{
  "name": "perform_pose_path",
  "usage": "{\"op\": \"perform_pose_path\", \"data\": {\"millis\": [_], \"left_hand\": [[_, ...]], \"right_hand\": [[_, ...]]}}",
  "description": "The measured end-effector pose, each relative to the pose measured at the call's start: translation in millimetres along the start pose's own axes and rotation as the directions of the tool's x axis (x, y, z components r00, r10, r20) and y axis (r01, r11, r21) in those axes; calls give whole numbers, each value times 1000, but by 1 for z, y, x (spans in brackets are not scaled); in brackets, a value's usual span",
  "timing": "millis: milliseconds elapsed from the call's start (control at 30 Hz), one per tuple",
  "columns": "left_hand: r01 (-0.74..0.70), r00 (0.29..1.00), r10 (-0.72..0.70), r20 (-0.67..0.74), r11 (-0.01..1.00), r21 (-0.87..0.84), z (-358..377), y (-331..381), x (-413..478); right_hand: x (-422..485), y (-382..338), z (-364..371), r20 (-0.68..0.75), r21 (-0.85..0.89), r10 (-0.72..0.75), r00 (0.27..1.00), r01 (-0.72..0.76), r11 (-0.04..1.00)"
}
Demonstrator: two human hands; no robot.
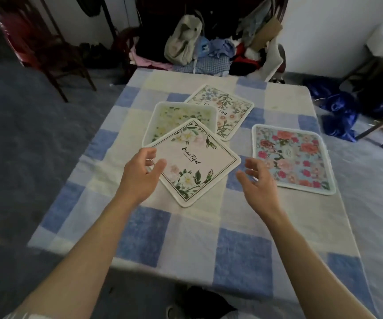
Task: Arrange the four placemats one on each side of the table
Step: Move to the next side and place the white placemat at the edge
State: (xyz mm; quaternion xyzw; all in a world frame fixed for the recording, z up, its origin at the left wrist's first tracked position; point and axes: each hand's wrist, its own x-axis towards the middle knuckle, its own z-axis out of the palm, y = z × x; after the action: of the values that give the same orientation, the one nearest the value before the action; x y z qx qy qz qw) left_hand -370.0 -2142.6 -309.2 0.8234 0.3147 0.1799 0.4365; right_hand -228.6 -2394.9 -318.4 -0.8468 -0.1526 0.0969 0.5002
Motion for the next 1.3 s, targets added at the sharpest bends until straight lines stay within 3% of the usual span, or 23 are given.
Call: {"op": "perform_pose_path", "data": {"millis": [233,533,867,1067,1300], "left_hand": [[-11,999,10,44,1000,28,-8,-2,54],[-71,966,75,249,997,-24,4,-19,132],[-90,930,95,354,995,-32,2,-60,202],[-74,918,57,393,997,27,20,-80,230],[-101,883,19,469,984,150,57,-97,258]], "right_hand": [[30,10,29,-53,33,84,995,-83,996],[45,-10,58,-185,-41,162,969,-173,984],[44,-25,106,-360,-9,328,873,-355,935],[70,-1,124,-349,-52,384,855,-427,903],[82,39,144,-326,-51,540,776,-584,810]]}}
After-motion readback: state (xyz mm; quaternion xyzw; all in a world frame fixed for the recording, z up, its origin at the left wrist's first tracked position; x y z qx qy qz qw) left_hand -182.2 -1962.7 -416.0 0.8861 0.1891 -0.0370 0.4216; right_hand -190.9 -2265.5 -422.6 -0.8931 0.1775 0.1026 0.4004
